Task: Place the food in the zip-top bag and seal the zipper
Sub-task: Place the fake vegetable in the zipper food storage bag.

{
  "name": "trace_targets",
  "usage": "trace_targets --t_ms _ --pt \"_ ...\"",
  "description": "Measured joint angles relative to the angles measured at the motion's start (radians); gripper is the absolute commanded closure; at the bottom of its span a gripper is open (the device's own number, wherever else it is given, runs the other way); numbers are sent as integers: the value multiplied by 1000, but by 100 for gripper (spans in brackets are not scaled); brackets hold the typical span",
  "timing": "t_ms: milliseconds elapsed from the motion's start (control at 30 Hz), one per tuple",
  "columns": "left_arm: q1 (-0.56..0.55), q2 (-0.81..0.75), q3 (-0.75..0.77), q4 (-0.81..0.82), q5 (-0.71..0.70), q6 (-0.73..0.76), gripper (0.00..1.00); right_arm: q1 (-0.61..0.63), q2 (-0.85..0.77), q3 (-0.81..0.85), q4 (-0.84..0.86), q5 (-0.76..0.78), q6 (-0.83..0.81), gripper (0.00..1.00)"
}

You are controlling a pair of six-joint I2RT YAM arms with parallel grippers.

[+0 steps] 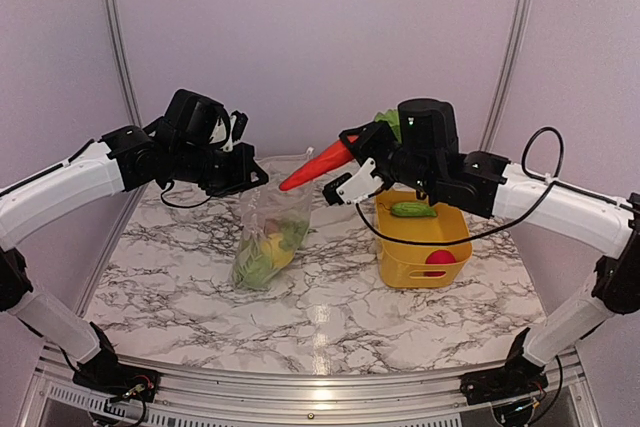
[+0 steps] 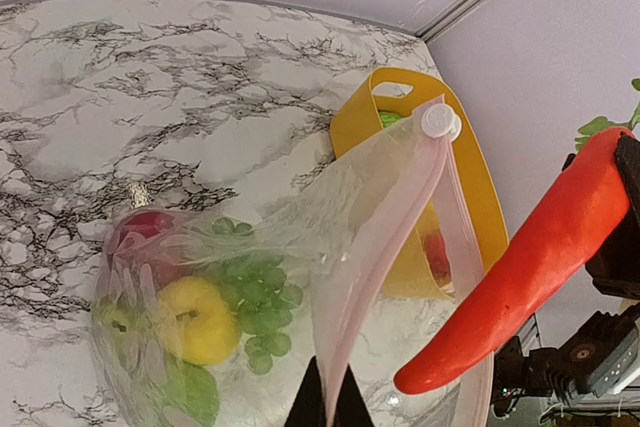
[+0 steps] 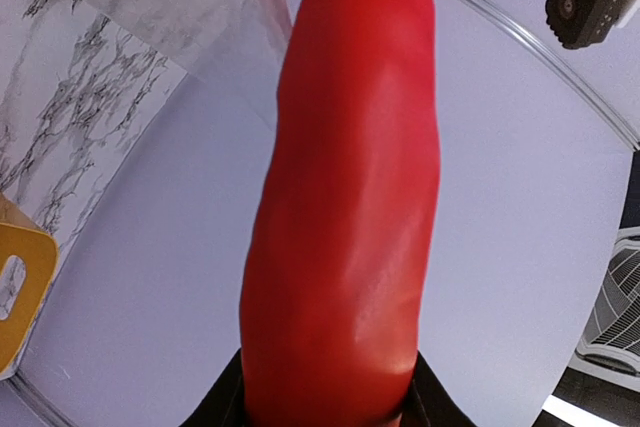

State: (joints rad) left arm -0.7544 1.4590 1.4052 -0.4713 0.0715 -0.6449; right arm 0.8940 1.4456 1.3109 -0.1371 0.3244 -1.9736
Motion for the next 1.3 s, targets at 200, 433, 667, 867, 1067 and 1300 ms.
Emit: trace_targets --t_ms 200,433,667,867,1067,1300 --pt "0 4 0 6 15 -3 100 29 70 55 39 -2 -19 69" --pt "0 31 0 19 27 -3 99 92 101 63 60 -27 -25 28" --pt "0 33 -1 25 26 -3 99 111 144 148 69 -23 -29 26" --pt "0 33 -7 26 17 -2 100 112 145 203 108 1 -29 25" --pt "0 33 -8 26 5 5 100 112 135 201 133 0 5 21" --pt "0 33 -7 26 -2 19 100 86 243 623 -137 -67 541 26"
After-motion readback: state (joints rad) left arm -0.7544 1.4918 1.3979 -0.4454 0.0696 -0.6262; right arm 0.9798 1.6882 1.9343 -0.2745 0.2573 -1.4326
